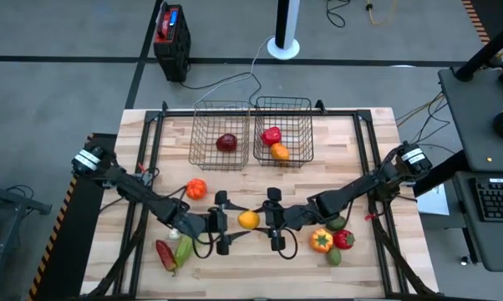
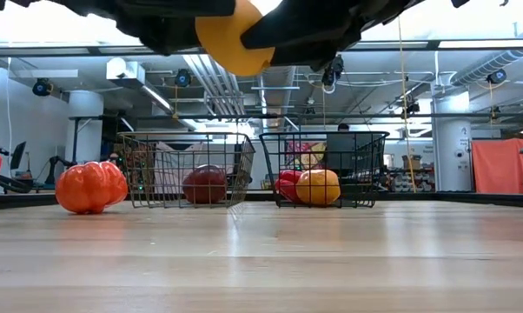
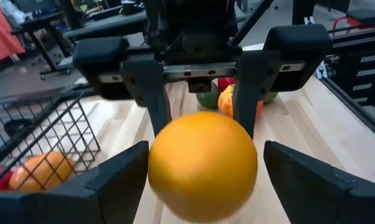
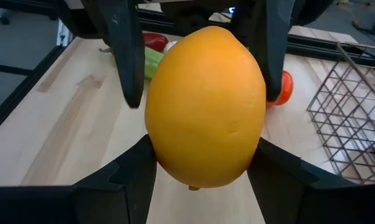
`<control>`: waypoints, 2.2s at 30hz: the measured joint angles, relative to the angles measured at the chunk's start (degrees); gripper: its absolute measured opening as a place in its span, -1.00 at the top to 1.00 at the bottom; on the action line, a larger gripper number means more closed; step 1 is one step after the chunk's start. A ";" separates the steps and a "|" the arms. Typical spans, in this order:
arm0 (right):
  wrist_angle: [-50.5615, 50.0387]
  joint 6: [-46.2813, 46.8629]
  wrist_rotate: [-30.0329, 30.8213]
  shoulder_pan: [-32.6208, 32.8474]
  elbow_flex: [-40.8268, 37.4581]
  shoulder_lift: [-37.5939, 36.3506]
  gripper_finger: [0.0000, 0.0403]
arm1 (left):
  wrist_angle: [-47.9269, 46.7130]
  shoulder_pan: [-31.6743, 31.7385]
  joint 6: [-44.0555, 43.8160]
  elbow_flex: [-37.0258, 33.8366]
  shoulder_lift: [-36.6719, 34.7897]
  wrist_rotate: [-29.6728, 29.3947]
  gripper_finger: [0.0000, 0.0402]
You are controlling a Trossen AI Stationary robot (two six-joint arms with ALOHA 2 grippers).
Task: Sort produce into baskets
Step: Put the yellow lemon into the silver wire basket
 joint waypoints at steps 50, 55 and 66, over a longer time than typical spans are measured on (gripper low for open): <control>-31.82 16.41 4.92 -0.07 10.46 -2.95 -0.62 | -48.55 8.68 -7.20 9.32 -22.68 -10.10 -0.18; -31.79 16.41 4.94 -0.07 10.45 -2.95 -0.62 | -61.48 17.81 -5.88 13.80 -24.86 -4.24 -0.18; -31.77 16.44 4.94 -0.07 10.43 -2.95 -0.62 | -65.08 39.29 4.27 13.45 -22.54 16.63 -0.18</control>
